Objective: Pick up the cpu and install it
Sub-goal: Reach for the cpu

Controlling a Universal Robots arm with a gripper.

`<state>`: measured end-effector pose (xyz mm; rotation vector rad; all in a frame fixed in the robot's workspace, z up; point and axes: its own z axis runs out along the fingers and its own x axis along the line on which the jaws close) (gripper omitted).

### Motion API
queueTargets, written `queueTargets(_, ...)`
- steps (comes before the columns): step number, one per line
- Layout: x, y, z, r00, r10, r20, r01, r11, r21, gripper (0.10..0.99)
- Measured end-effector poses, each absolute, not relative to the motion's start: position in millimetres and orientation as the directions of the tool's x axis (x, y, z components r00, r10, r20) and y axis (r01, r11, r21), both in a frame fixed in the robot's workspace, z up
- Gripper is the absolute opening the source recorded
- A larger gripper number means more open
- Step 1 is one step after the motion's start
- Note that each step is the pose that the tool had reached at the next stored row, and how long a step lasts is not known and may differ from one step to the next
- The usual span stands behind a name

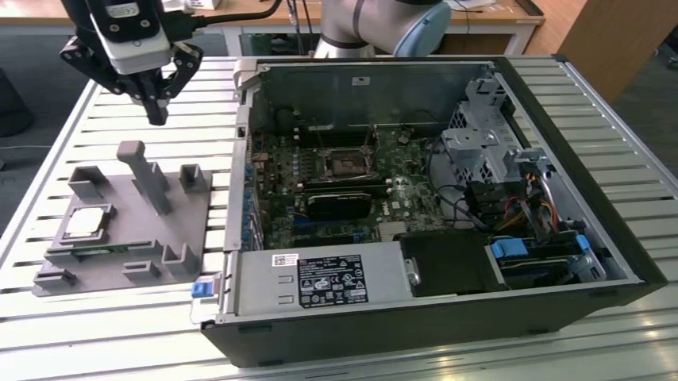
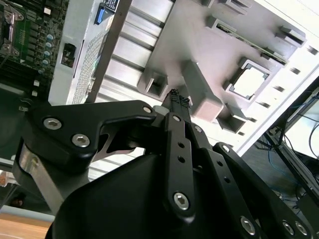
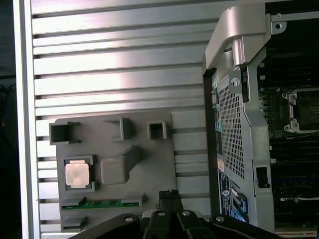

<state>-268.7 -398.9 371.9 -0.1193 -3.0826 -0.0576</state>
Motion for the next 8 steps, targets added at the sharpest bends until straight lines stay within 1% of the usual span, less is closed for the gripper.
queueTargets(8,-271.3,-398.9,371.0,-0.995,0.076,0.062,0.078,0.996,0.035,0.106)
